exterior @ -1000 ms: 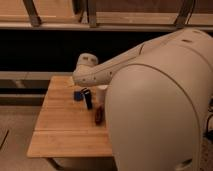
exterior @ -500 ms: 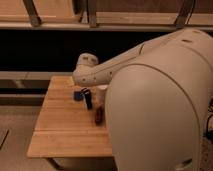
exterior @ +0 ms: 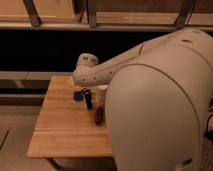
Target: Place the ceramic cup over the eraser
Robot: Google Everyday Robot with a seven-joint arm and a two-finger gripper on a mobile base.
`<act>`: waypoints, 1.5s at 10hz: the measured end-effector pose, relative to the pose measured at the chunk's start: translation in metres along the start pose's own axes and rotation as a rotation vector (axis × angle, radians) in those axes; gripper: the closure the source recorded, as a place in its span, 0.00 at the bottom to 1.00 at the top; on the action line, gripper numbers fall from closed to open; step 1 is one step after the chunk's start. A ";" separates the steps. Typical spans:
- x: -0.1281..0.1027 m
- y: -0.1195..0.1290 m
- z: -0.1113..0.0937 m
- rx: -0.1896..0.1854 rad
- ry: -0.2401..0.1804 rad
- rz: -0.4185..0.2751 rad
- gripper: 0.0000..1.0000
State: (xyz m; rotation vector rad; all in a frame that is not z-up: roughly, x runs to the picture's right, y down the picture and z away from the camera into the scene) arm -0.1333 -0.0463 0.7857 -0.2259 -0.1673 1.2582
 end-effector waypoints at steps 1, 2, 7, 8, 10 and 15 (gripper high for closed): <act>0.000 0.000 0.000 0.000 0.000 0.000 0.20; 0.000 0.000 0.000 0.000 0.000 0.000 0.20; 0.000 0.000 0.000 0.000 0.000 0.000 0.20; 0.000 0.000 0.000 0.000 -0.001 -0.001 0.20; -0.003 0.000 0.000 -0.004 -0.006 -0.006 0.20; -0.037 -0.039 -0.007 -0.053 -0.057 -0.031 0.20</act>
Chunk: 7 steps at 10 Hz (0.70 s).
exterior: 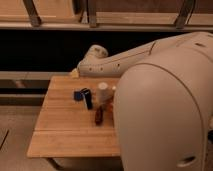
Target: Place the ceramic cup over the eraser
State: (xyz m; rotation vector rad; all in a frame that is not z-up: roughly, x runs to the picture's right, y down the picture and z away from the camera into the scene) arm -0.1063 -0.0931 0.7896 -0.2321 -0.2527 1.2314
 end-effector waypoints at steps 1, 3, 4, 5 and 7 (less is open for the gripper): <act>0.008 -0.011 0.000 -0.001 0.027 0.010 0.20; 0.048 -0.033 -0.003 -0.018 0.161 0.028 0.20; 0.065 -0.042 -0.007 -0.028 0.235 0.029 0.20; 0.080 -0.051 -0.014 -0.037 0.313 0.026 0.20; 0.091 -0.082 -0.036 -0.020 0.436 0.019 0.20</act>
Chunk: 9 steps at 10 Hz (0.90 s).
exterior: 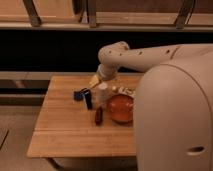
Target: Place the ceramic cup over the eraser
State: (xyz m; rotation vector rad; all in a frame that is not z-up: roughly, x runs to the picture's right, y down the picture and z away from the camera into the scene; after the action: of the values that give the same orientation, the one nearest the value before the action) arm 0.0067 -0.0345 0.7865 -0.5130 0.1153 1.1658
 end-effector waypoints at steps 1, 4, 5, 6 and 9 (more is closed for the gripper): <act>0.002 -0.014 -0.009 0.024 0.030 0.004 0.20; -0.024 -0.061 -0.043 0.162 0.045 0.029 0.20; -0.026 -0.064 -0.046 0.173 0.042 0.034 0.20; -0.026 -0.065 -0.046 0.174 0.043 0.035 0.20; -0.025 -0.064 -0.042 0.168 0.048 0.038 0.20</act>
State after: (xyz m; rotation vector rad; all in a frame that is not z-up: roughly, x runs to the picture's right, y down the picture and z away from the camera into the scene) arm 0.0610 -0.0930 0.7791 -0.3921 0.2629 1.1696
